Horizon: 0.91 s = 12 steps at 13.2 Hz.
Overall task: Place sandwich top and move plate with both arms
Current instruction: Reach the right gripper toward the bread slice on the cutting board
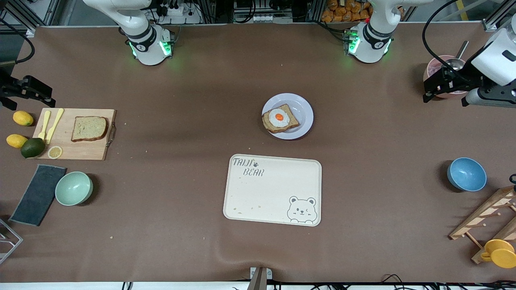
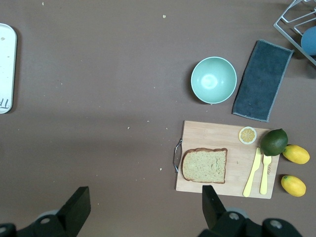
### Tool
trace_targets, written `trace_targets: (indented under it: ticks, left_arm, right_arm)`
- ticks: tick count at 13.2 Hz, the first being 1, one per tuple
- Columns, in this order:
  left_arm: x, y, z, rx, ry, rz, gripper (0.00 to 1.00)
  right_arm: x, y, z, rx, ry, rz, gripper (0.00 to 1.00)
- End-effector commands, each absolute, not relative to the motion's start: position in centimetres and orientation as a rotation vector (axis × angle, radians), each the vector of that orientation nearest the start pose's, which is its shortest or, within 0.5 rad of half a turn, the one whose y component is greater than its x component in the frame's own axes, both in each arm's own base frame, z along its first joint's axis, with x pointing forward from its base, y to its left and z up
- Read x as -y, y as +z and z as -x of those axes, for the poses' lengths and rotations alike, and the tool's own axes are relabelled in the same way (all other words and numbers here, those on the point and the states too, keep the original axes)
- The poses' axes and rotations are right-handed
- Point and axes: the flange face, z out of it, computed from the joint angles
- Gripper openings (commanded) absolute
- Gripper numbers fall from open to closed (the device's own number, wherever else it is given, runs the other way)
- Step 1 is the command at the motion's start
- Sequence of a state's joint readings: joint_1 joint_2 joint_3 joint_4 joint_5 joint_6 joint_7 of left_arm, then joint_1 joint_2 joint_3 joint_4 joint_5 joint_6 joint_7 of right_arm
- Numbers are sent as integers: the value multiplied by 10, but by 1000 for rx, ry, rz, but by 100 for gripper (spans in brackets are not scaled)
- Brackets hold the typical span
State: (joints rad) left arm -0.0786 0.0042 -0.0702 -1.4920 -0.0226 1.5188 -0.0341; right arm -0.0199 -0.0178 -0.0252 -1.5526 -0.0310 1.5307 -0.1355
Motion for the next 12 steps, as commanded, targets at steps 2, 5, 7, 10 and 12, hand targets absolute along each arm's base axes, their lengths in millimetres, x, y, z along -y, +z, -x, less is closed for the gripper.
trace_targets:
  ticks: [2,5,7,10,12]
  left_arm:
    - [84,662,-541,-164,-32,3153,100]
    - [84,662,-541,-169,-31,3154,100]
    - [84,660,-542,-169,-27,3153,100]
    - [80,660,-543,-168,-27,3151,100]
    - [80,660,-543,-163,-28,3148,100]
  right_arm:
    - [28,644,-545,117,15,3160,100]
    - [29,643,-544,112,17,3160,100]
    - [31,640,-546,112,27,3161,100]
    - [31,626,-553,120,64,3162,100]
    - [34,612,-561,115,107,3168,100]
